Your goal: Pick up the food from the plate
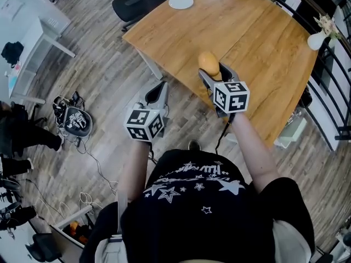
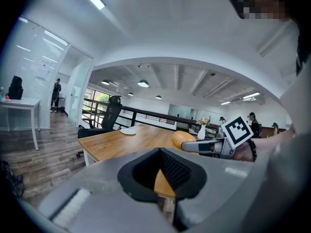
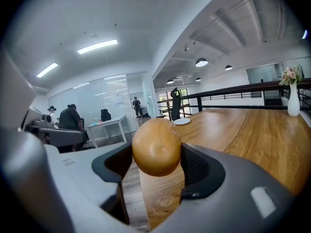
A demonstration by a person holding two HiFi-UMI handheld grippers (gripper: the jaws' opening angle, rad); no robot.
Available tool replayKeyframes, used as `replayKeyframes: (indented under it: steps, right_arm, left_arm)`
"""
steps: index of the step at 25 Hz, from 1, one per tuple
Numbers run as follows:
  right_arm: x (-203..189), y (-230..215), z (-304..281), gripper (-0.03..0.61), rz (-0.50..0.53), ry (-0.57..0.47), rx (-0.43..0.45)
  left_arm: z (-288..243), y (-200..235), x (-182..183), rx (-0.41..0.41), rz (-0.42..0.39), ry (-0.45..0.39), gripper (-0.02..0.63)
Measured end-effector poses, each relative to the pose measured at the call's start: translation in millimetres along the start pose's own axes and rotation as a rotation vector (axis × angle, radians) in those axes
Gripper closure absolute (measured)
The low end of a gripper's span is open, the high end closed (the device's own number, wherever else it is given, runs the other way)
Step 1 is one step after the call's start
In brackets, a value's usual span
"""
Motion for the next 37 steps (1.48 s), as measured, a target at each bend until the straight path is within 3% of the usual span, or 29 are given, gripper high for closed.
replayKeyframes:
  steps: [10,37]
  right_arm:
    - [-21,41,29,0.267,0.037,0.026,-0.046]
    - [-85,130,137,0.267,0.050,0.011,-0.055]
  left_arm:
    - [42,4,-20,-0.012,0.025,0.009,0.612]
    - [160,-50,-76,-0.057,0.013,0.000,0.612]
Point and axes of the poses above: the fingertips, and each gripper's own axes: z backward along the fingers, y to its left, x out of its top, the point moved 7 cm from there along z, backward along the fingers, and after that the axes turned 8 degrees about y, right-handed, at the moved point
